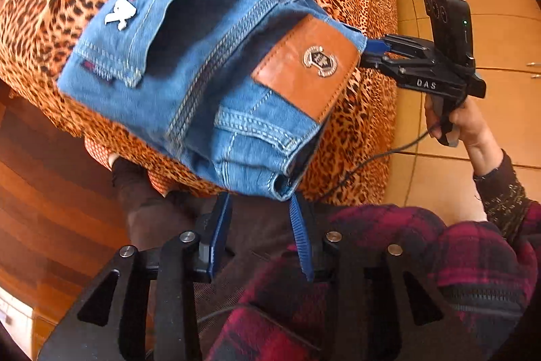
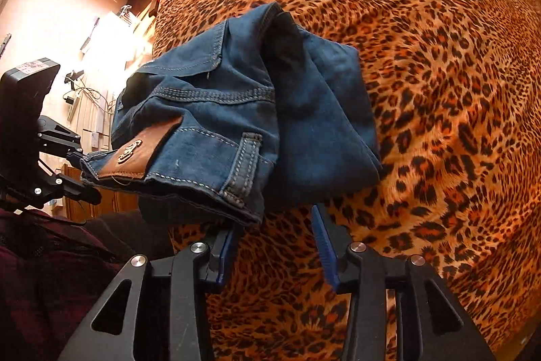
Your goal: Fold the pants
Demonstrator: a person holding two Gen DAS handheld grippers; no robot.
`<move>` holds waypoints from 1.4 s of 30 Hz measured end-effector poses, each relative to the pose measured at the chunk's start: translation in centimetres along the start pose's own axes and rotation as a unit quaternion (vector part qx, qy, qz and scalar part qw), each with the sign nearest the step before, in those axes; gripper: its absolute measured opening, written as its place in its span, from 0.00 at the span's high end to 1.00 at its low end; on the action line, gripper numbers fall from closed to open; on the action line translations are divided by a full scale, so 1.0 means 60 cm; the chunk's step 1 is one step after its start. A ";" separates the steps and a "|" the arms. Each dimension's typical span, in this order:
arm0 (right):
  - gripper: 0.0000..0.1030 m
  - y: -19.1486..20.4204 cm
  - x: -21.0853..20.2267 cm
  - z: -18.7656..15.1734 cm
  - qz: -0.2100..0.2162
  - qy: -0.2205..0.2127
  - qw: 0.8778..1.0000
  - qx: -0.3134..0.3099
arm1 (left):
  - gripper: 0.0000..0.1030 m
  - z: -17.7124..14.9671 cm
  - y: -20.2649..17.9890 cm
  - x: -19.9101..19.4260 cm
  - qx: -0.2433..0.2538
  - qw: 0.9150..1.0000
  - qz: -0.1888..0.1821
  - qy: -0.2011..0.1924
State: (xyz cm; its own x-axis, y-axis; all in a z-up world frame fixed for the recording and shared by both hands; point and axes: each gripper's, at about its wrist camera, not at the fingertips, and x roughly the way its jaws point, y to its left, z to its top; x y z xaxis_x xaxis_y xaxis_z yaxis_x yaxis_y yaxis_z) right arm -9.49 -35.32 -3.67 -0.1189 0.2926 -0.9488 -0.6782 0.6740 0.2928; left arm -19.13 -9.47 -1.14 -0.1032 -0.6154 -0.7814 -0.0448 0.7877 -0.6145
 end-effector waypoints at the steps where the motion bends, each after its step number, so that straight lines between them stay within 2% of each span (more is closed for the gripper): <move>1: 0.58 -0.012 -0.010 -0.004 -0.003 -0.001 1.000 0.010 | 0.67 -0.006 0.005 -0.005 -0.007 1.000 0.002 -0.003; 3: 0.56 -0.036 -0.044 -0.003 -0.002 -0.027 0.999 0.039 | 0.67 -0.005 0.019 -0.014 -0.031 0.999 0.011 -0.016; 4: 0.51 -0.050 -0.059 0.003 0.015 -0.048 0.997 0.063 | 0.67 0.002 0.027 -0.017 -0.049 0.999 0.004 -0.023; 5: 0.41 -0.062 -0.074 0.010 0.035 -0.072 0.993 0.087 | 0.67 0.012 0.033 -0.020 -0.068 0.997 -0.008 -0.032; 7: 0.33 -0.075 -0.082 0.032 0.081 -0.111 0.983 0.125 | 0.67 0.034 0.038 -0.021 -0.094 0.994 -0.030 -0.050; 10: 0.32 -0.066 -0.048 0.080 0.133 -0.121 0.972 0.150 | 0.67 0.066 0.035 -0.010 -0.109 0.992 -0.026 -0.064; 13: 0.32 -0.041 0.003 0.135 0.143 -0.115 0.971 0.154 | 0.67 0.089 0.034 0.011 -0.114 0.992 -0.003 -0.060; 14: 0.35 -0.032 0.020 0.152 0.146 -0.109 0.970 0.159 | 0.67 0.090 0.039 0.024 -0.121 0.991 0.000 -0.057; 15: 0.43 -0.026 0.037 0.166 0.140 -0.099 0.972 0.160 | 0.67 0.092 0.046 0.038 -0.129 0.990 0.002 -0.053; 16: 0.87 -0.016 0.046 0.176 0.123 -0.092 0.976 0.152 | 0.67 0.091 0.050 0.052 -0.130 0.990 0.014 -0.046; 17: 0.89 -0.012 0.049 0.184 0.110 -0.093 0.979 0.142 | 0.68 0.091 0.055 0.061 -0.130 0.990 0.025 -0.041; 18: 0.89 -0.015 0.051 0.186 0.096 -0.096 0.980 0.147 | 0.71 0.086 0.059 0.061 -0.135 0.990 0.023 -0.044; 19: 0.86 -0.028 0.061 0.185 0.101 -0.086 0.977 0.166 | 0.71 0.079 0.063 0.053 -0.144 0.988 0.013 -0.047; 20: 0.79 -0.042 0.070 0.181 0.113 -0.072 0.973 0.186 | 0.71 0.069 0.066 0.038 -0.149 0.987 -0.002 -0.054; 22: 0.74 -0.050 0.063 0.174 0.136 -0.067 0.970 0.187 | 0.71 0.048 0.075 -0.004 -0.152 0.984 -0.023 -0.090; 24: 0.71 -0.046 0.038 0.177 0.139 -0.084 0.972 0.170 | 0.65 0.034 0.098 -0.042 -0.173 0.976 -0.033 -0.127; 25: 0.64 -0.045 0.028 0.182 0.150 -0.092 0.970 0.168 | 0.59 0.035 0.115 -0.054 -0.191 0.971 -0.038 -0.140; 26: 0.56 -0.044 0.020 0.188 0.157 -0.102 0.968 0.169 | 0.56 0.038 0.135 -0.063 -0.211 0.965 -0.042 -0.151; 28: 0.53 -0.035 0.013 0.210 0.159 -0.112 0.966 0.169 | 0.56 0.051 0.172 -0.059 -0.252 0.953 -0.059 -0.157; 31: 0.53 -0.029 0.034 0.240 0.142 -0.102 0.971 0.165 | 0.56 0.073 0.210 -0.024 -0.307 0.938 -0.084 -0.137; 33: 0.56 -0.021 0.061 0.257 0.116 -0.072 0.978 0.157 | 0.56 0.083 0.224 -0.004 -0.327 0.933 -0.094 -0.119; 34: 0.75 -0.015 0.071 0.264 0.088 -0.058 0.984 0.145 | 0.56 0.087 0.215 0.002 -0.327 0.933 -0.096 -0.114; 35: 0.79 -0.004 0.074 0.271 0.080 -0.055 0.987 0.132 | 0.56 0.088 0.204 0.006 -0.318 0.937 -0.085 -0.114; 37: 0.84 0.005 0.050 0.277 0.092 -0.079 0.984 0.129 | 0.56 0.092 0.170 0.029 -0.287 0.951 -0.045 -0.105; 38: 0.85 0.004 0.046 0.279 0.094 -0.087 0.984 0.123 | 0.56 0.087 0.170 0.036 -0.280 0.954 -0.039 -0.098; 40: 0.86 -0.014 0.074 0.283 0.061 -0.058 0.987 0.138 | 0.56 0.087 0.183 0.044 -0.299 0.949 -0.046 -0.087; 42: 0.86 -0.028 0.085 0.285 0.070 -0.061 0.985 0.145 | 0.56 0.087 0.193 0.044 -0.305 0.947 -0.062 -0.081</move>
State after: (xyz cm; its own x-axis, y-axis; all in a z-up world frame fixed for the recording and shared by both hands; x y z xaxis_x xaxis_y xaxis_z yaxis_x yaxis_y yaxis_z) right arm 3.47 -23.37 -6.96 -0.0961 0.4642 -0.8805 -0.4239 0.7813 0.4582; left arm -14.75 -2.14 -10.89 0.0924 -0.6607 -0.7450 -0.6179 0.5487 -0.5632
